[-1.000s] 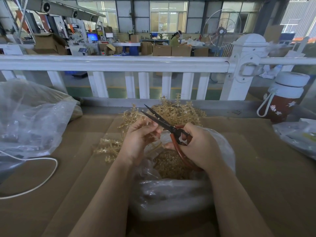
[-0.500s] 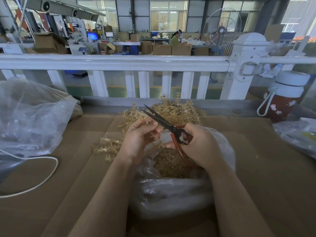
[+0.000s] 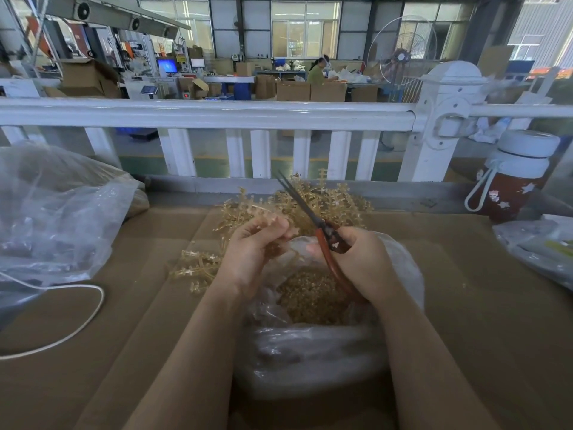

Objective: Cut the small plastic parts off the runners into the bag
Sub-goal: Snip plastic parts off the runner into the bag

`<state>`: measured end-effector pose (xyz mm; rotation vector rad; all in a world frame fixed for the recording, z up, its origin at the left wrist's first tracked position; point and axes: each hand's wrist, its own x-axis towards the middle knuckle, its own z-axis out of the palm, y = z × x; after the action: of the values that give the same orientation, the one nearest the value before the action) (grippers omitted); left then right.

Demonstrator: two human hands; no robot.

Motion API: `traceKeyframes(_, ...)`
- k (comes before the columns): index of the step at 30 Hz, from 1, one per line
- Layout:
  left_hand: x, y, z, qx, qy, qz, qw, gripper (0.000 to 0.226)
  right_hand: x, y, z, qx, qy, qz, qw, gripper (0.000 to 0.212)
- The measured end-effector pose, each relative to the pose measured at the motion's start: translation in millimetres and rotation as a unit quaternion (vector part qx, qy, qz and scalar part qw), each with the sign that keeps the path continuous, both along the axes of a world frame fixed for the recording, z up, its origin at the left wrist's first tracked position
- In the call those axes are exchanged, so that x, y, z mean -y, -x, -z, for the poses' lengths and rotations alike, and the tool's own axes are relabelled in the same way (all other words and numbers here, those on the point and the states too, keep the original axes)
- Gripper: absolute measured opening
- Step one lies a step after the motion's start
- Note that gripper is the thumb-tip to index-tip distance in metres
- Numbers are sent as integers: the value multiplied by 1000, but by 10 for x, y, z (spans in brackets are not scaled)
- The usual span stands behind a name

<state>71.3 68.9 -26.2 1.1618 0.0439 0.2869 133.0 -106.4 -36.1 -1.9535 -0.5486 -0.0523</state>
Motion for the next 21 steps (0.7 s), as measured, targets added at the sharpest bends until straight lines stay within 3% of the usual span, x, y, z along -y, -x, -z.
traceKeyframes(3, 49, 5, 34, -12, -82, 34, 996, 7, -22, -12, -24, -26, -42, -1, 999, 18)
traceKeyframes(19, 58, 22, 12, 19, -125, 66, 990, 5, -62, -12, -85, -93, -66, -24, 993, 15)
traceKeyframes(21, 32, 10, 25, 13, -115, 42, 992, 22, -70, -18, -85, -92, -69, -26, 993, 16)
